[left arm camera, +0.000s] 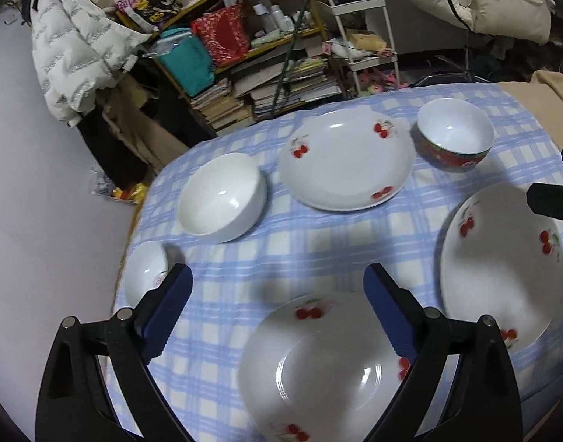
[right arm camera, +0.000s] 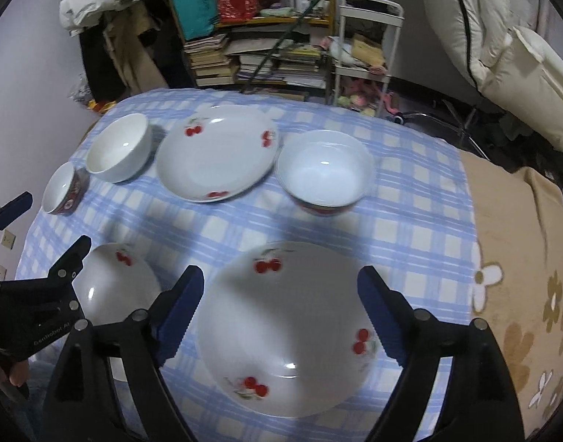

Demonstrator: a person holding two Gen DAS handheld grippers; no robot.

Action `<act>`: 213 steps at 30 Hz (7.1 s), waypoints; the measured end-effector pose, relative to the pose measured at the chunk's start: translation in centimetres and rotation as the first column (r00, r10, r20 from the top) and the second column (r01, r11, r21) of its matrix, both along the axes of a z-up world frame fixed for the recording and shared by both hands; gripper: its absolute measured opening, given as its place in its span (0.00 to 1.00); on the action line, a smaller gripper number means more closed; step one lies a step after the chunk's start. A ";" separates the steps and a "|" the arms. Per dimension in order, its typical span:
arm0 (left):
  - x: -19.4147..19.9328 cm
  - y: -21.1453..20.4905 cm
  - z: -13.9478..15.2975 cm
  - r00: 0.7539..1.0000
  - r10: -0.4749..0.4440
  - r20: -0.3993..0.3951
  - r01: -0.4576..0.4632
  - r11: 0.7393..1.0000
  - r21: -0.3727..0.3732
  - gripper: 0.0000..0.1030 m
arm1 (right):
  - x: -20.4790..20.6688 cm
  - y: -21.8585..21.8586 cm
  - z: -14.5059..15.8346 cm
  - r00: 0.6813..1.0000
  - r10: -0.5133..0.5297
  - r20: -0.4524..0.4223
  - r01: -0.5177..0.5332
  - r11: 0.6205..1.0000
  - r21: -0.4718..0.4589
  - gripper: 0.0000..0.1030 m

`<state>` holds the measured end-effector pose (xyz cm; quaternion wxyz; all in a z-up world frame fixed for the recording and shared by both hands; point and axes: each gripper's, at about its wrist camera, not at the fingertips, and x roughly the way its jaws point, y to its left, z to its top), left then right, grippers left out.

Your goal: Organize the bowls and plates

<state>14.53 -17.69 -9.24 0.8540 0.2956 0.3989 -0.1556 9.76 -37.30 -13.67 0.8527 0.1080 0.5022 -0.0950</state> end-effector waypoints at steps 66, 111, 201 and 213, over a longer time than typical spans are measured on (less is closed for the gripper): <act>1.0 -6.0 -8.5 0.846 -0.100 -0.524 -0.003 0.981 -0.192 0.19 | -2.5 -8.6 -8.4 0.955 -0.161 -0.247 0.223 0.943 0.247 0.14; 1.6 13.9 -6.0 0.866 0.205 -0.456 -0.286 0.951 -0.116 0.18 | 2.8 8.9 -7.5 0.971 0.161 -0.177 -0.094 0.937 0.336 0.14; 14.1 2.3 -5.8 0.938 0.205 -0.278 -0.251 0.958 -0.139 0.80 | 16.6 -0.7 -0.4 0.993 0.108 0.038 -0.111 0.991 0.069 0.85; 15.9 -0.1 -9.1 0.899 0.235 -0.371 -0.313 0.935 -0.166 0.80 | 21.8 -2.8 -3.9 0.974 0.213 -0.077 -0.212 0.977 0.013 0.84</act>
